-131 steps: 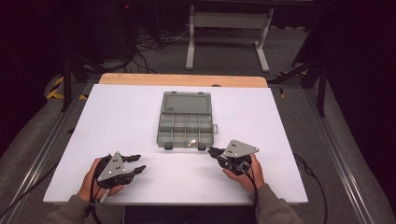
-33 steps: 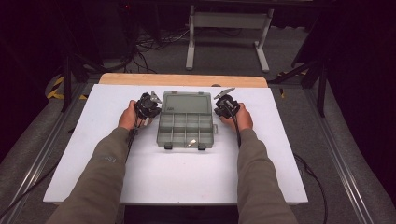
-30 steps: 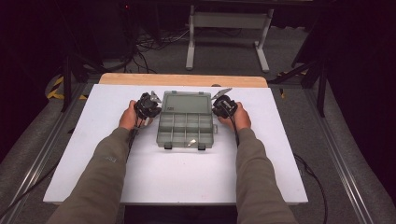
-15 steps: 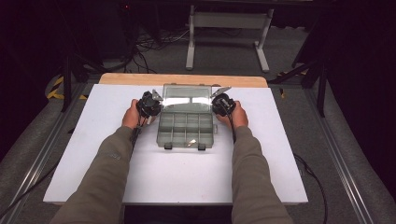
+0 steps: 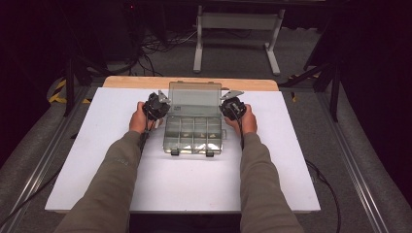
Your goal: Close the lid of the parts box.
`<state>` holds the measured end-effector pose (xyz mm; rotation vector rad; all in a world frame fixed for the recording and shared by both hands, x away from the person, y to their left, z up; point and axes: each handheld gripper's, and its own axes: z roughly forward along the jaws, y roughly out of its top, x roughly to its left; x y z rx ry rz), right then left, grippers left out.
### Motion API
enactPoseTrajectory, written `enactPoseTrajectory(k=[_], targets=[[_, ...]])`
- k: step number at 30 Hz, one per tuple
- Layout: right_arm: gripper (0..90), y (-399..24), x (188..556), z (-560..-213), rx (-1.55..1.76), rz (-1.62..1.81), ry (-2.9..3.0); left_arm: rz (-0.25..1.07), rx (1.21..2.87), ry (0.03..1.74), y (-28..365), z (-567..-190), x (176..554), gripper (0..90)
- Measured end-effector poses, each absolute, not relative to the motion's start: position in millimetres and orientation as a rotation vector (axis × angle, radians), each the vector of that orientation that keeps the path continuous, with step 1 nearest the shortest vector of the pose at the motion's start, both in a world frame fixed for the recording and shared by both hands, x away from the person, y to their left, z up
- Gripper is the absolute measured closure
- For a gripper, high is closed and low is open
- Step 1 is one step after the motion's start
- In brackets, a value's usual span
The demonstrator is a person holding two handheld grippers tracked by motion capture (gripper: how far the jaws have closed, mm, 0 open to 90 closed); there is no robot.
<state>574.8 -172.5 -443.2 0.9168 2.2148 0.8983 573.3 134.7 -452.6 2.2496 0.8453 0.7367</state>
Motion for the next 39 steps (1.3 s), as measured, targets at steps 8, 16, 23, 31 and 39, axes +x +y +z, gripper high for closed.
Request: enactPoseTrajectory(k=[8,16,23,31,39], targets=[[90.0,-172,570,-436,0.893,0.922,2.155,0.767,2.201,0.838,136,-444,570,88.8],[90.0,-170,565,-426,0.858,0.924,2.113,0.802,2.181,0.823,135,-436,567,88.2],[90.0,-169,563,-422,0.852,0.945,2.089,0.828,2.174,0.803,135,-430,564,88.6],[90.0,-168,556,-412,0.835,0.943,2.052,0.855,2.182,0.772,136,-419,559,87.9],[90.0,-167,546,-400,0.840,0.968,2.018,0.896,2.199,0.741,135,-405,550,88.4]])
